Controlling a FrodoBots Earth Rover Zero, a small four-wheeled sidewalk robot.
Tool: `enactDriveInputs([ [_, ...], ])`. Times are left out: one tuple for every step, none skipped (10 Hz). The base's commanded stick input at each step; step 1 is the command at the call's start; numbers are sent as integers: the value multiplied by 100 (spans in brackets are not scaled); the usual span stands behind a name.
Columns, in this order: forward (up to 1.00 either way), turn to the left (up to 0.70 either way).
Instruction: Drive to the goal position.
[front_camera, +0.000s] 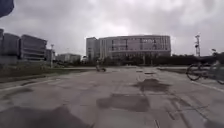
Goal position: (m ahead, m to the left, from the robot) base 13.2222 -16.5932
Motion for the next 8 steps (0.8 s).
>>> enactDriveInputs([
  [70,0],
  [70,0],
  [70,0],
  [70,0],
  [70,0],
  [70,0],
  [70,-8],
  [70,-29],
])
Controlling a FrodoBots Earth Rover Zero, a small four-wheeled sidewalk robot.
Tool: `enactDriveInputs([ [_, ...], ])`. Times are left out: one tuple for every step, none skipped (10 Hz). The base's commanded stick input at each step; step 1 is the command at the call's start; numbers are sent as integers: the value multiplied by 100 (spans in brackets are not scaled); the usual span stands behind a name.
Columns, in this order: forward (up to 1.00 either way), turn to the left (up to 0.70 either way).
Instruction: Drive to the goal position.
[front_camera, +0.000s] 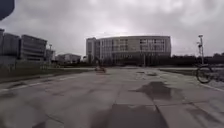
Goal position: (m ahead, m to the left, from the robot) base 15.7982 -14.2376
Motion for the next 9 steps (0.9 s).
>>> enactDriveInputs([
  [70,-35],
  [70,-35],
  [70,-35],
  [70,-35],
  [70,-35],
  [70,-35],
  [60,-21],
  [34,0],
  [7,0],
])
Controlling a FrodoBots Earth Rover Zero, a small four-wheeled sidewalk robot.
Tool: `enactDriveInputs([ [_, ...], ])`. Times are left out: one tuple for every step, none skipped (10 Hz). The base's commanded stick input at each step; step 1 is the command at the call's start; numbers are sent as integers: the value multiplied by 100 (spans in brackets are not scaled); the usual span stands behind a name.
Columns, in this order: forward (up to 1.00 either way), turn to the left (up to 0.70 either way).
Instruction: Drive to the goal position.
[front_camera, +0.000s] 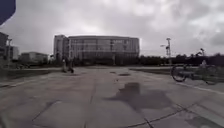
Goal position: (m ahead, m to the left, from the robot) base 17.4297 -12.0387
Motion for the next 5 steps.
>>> enactDriveInputs([
  [6,0],
  [6,0],
  [6,0],
  [6,0],
  [6,0],
])
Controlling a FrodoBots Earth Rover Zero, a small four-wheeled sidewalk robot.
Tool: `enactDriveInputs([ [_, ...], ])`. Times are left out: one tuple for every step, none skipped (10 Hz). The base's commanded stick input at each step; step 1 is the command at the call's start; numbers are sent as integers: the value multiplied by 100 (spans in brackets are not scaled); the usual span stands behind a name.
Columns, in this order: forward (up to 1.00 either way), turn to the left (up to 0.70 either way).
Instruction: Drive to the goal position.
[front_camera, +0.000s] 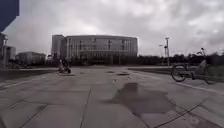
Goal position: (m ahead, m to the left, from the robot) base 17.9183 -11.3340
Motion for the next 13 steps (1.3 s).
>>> enactDriveInputs([
  [6,0],
  [6,0],
  [6,0],
  [6,0],
  [6,0],
  [6,0],
  [6,0],
  [6,0],
  [6,0],
  [6,0],
  [6,0],
  [6,0],
  [6,0],
])
